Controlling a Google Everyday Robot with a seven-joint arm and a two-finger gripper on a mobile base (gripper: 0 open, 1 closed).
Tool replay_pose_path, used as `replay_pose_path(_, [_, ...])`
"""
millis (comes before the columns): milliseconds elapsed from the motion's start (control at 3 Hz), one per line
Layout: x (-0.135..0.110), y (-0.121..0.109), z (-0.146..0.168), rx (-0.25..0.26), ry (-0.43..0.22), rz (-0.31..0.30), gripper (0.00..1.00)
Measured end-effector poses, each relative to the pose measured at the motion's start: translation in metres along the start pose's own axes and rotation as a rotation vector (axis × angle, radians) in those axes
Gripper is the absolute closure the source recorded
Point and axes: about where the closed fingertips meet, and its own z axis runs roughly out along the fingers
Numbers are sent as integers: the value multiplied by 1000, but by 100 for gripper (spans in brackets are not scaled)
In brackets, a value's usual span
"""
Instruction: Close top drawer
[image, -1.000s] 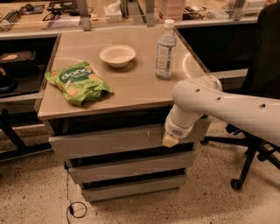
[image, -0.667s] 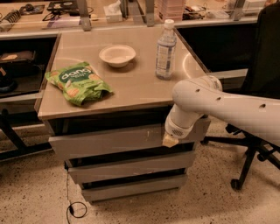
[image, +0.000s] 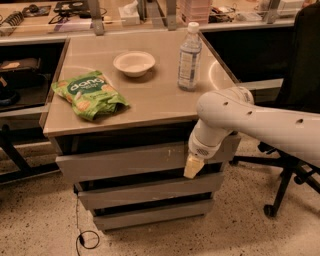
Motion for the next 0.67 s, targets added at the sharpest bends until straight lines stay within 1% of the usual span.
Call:
replay_pose_path(333, [0,0,0,0,0,0,0])
replay_pose_path(667, [0,0,0,0,0,0,0])
